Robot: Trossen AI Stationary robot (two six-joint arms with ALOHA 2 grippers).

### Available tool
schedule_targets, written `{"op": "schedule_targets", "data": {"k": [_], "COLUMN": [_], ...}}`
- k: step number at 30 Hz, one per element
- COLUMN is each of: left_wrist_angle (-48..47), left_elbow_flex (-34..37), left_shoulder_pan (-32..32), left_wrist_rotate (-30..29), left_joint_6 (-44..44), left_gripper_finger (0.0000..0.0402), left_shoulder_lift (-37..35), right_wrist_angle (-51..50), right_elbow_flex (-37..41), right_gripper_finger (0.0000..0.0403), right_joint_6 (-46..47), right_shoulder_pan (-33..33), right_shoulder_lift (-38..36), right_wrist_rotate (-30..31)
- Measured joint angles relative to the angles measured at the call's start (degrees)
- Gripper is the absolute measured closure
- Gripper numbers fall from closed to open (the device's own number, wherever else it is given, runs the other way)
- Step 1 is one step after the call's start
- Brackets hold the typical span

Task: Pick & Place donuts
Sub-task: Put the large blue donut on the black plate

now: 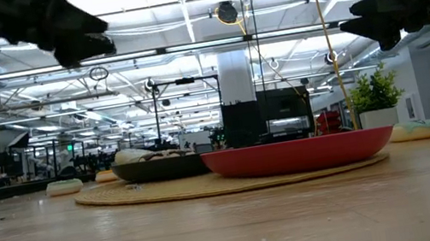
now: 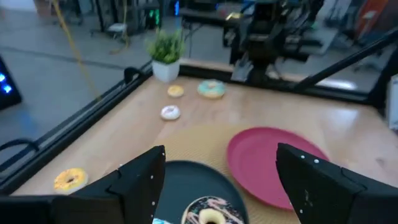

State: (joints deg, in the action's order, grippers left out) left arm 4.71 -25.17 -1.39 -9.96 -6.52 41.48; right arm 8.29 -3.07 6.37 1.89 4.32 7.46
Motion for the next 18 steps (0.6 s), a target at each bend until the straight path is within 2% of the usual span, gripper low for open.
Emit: {"op": "schedule_targets", "data": {"k": [10,18], "left_wrist_angle": [-0.2,0.7], "left_elbow_flex": [10.5,17.8], "left_shoulder_pan": [-1.2,-1.2], "left_wrist_rotate": [2.9,3.0], "left_joint_6": [0.6,-0.8], "left_gripper_finger": [0.0094,0.0099], "left_shoulder_lift": [-20.3,-28.6], "right_wrist_angle": [0.2,0.1], "right_elbow_flex": [0.0,0.0], "right_gripper_finger": [0.0195,0.0195], "right_joint_6": [0.0,0.0], "right_shoulder_pan": [0.0,0.0], "right_shoulder_lift": [0.2,0.2], "right_wrist_rotate": [0.0,0.0]}}
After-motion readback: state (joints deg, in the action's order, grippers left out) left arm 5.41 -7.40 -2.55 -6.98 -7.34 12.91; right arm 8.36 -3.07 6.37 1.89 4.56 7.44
